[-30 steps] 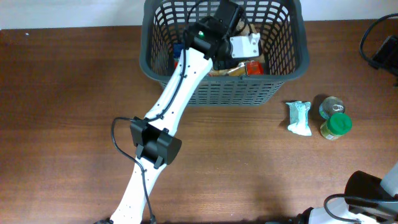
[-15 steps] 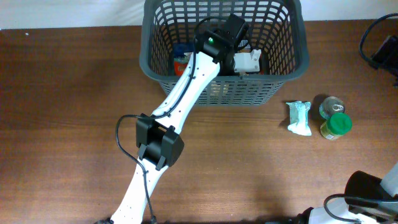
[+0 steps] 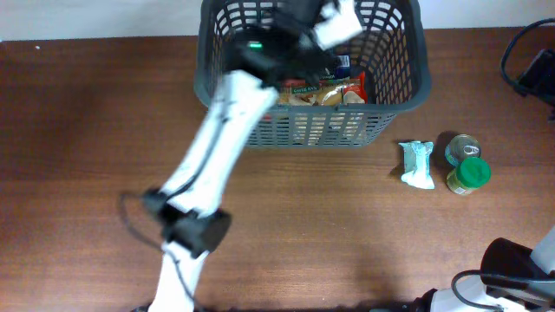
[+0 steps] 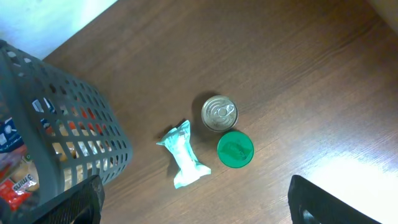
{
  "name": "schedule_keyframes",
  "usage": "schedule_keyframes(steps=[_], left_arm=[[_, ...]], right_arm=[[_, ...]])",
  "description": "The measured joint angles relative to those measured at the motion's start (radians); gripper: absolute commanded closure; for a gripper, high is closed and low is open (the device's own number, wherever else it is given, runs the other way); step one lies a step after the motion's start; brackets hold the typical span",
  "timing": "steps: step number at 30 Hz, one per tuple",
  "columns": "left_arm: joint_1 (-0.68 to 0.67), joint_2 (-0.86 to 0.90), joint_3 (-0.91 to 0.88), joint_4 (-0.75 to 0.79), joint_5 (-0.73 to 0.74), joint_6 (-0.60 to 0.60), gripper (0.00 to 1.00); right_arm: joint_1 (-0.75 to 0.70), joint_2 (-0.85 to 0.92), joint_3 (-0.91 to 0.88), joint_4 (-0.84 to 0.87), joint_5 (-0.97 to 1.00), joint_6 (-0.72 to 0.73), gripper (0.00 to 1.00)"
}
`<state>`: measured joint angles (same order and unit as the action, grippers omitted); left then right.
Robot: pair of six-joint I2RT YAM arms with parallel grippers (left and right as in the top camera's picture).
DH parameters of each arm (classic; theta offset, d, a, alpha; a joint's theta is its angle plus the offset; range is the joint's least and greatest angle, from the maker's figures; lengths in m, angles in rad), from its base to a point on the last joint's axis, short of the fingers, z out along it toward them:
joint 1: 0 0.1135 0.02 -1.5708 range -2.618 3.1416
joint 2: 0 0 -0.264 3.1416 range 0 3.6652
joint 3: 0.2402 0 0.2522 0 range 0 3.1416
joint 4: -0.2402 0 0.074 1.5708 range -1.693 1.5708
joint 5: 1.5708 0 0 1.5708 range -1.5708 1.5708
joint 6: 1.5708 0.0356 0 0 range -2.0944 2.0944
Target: Pack container
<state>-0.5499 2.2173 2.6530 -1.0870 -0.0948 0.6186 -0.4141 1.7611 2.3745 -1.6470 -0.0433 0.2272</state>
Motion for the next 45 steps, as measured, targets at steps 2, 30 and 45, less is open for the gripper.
schedule_keyframes(steps=[2, 30, 45], left_arm=[[0.045, -0.097, 0.003, 0.0, -0.007, -0.043, 0.01], [0.845, -0.317, -0.642, -0.075, 0.039, -0.498, 0.01], [0.845, -0.317, -0.699, -0.075, 0.043, -0.507, 0.01]], right_arm=[[-0.006, 0.0, 0.0, -0.002, 0.0, -0.003, 0.11], [-0.152, -0.061, -0.299, 0.044, 0.072, 0.005, 0.11], [-0.126, -0.023, -0.89, 0.499, 0.003, -0.04, 0.07]])
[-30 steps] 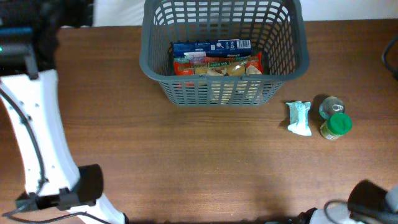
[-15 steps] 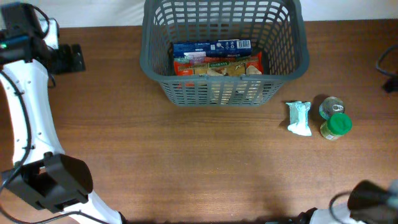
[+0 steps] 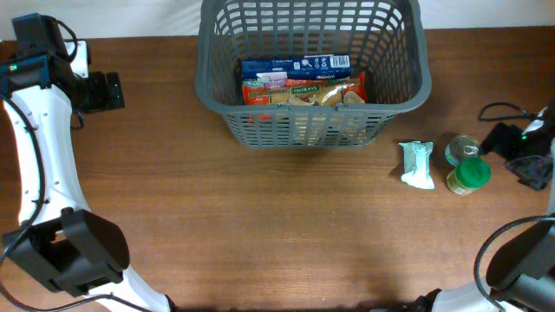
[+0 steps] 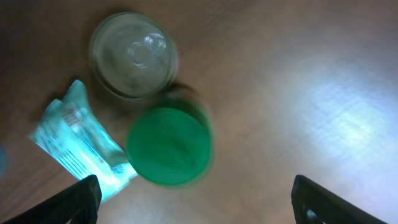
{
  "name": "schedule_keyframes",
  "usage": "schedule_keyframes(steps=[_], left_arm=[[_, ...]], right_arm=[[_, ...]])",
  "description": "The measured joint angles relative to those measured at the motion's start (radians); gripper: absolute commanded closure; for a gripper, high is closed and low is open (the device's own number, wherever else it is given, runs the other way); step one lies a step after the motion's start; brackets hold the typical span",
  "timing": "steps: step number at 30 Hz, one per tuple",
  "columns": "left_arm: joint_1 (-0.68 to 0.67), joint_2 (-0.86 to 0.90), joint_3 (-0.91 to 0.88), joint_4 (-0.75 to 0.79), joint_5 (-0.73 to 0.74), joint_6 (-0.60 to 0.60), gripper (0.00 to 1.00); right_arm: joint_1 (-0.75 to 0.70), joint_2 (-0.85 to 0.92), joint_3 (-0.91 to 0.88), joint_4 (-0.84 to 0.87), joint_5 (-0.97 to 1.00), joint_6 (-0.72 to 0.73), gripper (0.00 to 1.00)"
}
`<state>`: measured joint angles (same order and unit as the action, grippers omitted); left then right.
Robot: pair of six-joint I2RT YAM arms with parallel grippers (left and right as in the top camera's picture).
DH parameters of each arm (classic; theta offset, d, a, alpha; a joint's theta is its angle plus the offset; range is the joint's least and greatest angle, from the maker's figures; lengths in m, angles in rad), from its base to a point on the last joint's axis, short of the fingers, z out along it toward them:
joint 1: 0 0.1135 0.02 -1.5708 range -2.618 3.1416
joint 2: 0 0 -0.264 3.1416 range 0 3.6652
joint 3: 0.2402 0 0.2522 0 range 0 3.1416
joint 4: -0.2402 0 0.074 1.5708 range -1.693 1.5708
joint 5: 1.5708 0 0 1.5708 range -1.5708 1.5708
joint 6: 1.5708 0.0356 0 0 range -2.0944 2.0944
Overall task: Pack container
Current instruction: 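Reach the right gripper down and grasp the green-lidded jar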
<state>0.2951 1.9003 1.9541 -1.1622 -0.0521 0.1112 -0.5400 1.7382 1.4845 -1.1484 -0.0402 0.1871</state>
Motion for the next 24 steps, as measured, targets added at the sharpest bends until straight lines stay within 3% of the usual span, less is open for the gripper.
schedule_keyframes(steps=[11, 24], left_arm=[[0.0, 0.0, 0.0, 0.0, 0.0, 0.0, 0.01], [0.0, 0.0, 0.0, 0.0, 0.0, 0.0, 0.01]], right_arm=[[0.013, 0.0, -0.159, 0.133, -0.066, -0.008, 0.07], [0.018, 0.013, -0.166, 0.195, -0.075, 0.0, 0.07]])
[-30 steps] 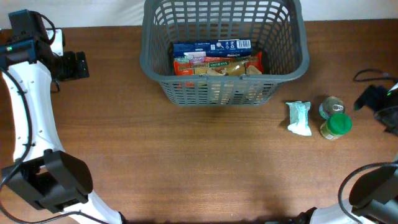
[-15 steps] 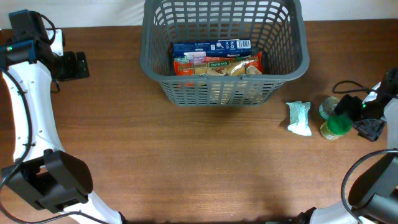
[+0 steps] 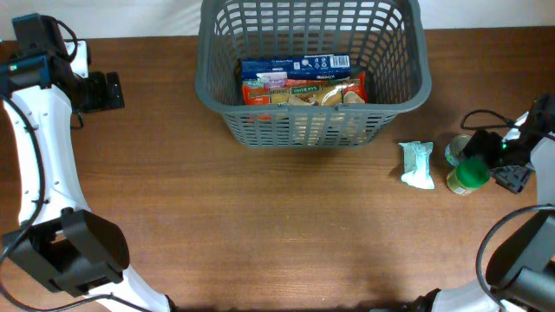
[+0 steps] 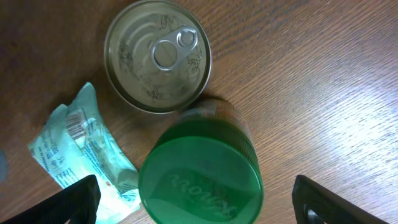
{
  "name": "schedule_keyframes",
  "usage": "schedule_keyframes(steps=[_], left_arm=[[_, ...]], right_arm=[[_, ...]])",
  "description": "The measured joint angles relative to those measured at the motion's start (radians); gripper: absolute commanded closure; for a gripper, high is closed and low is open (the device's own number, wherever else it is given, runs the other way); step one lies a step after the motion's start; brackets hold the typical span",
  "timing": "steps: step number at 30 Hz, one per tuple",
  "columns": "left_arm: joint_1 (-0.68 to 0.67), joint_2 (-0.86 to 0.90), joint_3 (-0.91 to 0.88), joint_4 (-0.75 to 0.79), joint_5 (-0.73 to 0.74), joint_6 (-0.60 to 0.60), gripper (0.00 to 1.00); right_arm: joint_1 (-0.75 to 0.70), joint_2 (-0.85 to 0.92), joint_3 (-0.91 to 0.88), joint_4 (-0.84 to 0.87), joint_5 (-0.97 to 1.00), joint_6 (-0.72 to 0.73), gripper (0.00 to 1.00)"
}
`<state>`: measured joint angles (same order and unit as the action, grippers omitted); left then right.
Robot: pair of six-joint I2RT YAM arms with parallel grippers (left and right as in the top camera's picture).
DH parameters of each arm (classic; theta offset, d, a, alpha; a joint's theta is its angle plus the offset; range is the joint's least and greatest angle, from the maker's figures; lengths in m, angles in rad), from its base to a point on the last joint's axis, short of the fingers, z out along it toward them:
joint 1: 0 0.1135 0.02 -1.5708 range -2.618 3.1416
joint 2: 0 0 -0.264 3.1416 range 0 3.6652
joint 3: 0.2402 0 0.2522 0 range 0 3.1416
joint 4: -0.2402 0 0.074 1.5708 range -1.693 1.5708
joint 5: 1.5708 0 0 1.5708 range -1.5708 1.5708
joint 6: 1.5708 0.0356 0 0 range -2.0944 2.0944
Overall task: Pack container
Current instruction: 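Reach the right gripper down and grasp the green-lidded jar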
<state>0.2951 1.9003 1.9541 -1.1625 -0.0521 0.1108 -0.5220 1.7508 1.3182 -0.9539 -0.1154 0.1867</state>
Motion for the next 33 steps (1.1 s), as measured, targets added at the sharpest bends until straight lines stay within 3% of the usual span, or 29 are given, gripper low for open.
schedule_keyframes(steps=[10, 19, 24, 29, 33], left_arm=[[0.0, 0.0, 0.0, 0.0, 0.0, 0.0, 0.01], [0.0, 0.0, 0.0, 0.0, 0.0, 0.0, 0.01], [0.0, 0.0, 0.0, 0.0, 0.0, 0.0, 0.01], [0.0, 0.0, 0.0, 0.0, 0.0, 0.0, 0.01], [0.0, 0.0, 0.0, 0.0, 0.0, 0.0, 0.01]], right_arm=[[0.01, 0.077, -0.002, 0.011, 0.0, 0.002, 0.08], [0.01, 0.136, -0.006, 0.022, 0.0, 0.012, 0.21], [0.01, 0.14, -0.017, 0.023, 0.0, 0.021, 0.36], [0.01, 0.137, -0.014, 0.019, 0.003, 0.023, 0.63], [0.01, 0.136, -0.011, 0.004, 0.005, 0.024, 0.69]])
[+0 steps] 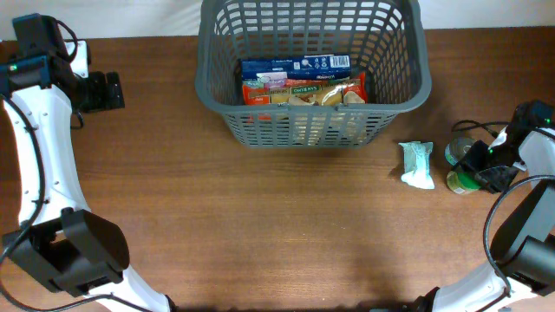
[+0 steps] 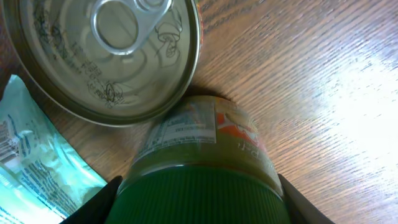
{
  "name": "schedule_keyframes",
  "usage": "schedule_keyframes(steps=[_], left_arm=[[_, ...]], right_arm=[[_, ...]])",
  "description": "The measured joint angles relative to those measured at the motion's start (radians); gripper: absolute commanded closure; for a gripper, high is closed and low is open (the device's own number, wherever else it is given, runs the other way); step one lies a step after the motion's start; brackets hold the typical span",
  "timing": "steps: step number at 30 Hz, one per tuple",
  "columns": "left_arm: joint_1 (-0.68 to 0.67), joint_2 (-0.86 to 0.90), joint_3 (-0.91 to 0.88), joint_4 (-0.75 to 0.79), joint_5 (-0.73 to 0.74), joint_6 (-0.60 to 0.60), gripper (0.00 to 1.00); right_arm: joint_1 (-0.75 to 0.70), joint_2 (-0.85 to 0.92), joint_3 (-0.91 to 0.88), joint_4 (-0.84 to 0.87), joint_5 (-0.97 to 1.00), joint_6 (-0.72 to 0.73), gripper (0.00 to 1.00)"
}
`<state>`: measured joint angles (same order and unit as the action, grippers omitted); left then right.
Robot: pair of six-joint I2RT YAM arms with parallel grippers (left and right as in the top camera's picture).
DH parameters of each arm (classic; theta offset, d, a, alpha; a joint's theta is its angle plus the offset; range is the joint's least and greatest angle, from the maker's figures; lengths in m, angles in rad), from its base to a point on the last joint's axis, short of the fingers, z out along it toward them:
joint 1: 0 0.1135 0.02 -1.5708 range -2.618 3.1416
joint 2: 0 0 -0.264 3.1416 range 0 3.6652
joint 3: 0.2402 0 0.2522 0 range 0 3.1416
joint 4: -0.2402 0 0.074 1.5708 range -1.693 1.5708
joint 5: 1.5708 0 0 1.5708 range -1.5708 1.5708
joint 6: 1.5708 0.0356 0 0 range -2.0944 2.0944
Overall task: Pack container
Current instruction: 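Reach the right gripper down and grasp the green-lidded jar, then lift the green-lidded jar and carry it over the basket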
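A grey basket (image 1: 399, 95) at the table's far middle holds a blue box (image 1: 295, 64) and red snack packs (image 1: 303, 89). To its right stand a jar with a green lid (image 2: 199, 162) and an unopened tin can (image 2: 102, 56), with a teal packet (image 2: 31, 168) lying on their left. My right gripper (image 2: 199, 211) is down over the jar, one finger pressed to each side of the lid, shut on it. In the overhead view the right gripper (image 1: 477, 168) covers most of the jar (image 1: 458, 181). My left gripper (image 1: 106, 89) hovers at the far left, its jaws unclear.
The tin can (image 1: 457, 149) touches the jar's far side, and the teal packet (image 1: 418, 164) lies a short way left of both. A black cable (image 1: 473, 128) loops behind the right arm. Bare wooden tabletop (image 1: 277, 225) spreads in front of the basket.
My right gripper has dropped lower onto the green-lidded jar, and its fingers have come in against the lid. The left arm, basket, can and packet have not moved.
First my left arm reached into the basket while the right gripper hung high over the jar, can and packet. Then the left arm was back at the far left and the right gripper nearer the jar. It came closer still, open, and now grips the lid.
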<state>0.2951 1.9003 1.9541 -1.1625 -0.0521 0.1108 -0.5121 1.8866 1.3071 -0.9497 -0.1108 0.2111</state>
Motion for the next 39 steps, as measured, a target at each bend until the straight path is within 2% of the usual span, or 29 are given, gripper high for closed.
schedule_keyframes(steps=[7, 9, 17, 21, 25, 32, 39], left_arm=[[0.0, 0.0, 0.0, 0.0, 0.0, 0.0, 0.01], [0.0, 0.0, 0.0, 0.0, 0.0, 0.0, 0.01], [0.0, 0.0, 0.0, 0.0, 0.0, 0.0, 0.01], [0.0, 0.0, 0.0, 0.0, 0.0, 0.0, 0.01], [0.0, 0.0, 0.0, 0.0, 0.0, 0.0, 0.01], [0.0, 0.0, 0.0, 0.0, 0.0, 0.0, 0.01], [0.0, 0.0, 0.0, 0.0, 0.0, 0.0, 0.01]], right_arm=[[0.0, -0.055, 0.066, -0.107, -0.001, 0.001, 0.69], [0.0, -0.105, 0.13, -0.135, 0.0, 0.001, 0.74], [0.017, -0.366, 0.478, -0.234, -0.034, -0.006, 0.83], [0.105, -0.481, 0.583, -0.193, -0.119, -0.049, 0.89], [0.272, -0.552, 0.607, -0.122, -0.18, -0.08, 0.91], [0.557, -0.482, 0.608, -0.047, -0.196, -0.175, 0.92], [0.676, -0.27, 0.608, 0.018, -0.095, -0.191, 0.92]])
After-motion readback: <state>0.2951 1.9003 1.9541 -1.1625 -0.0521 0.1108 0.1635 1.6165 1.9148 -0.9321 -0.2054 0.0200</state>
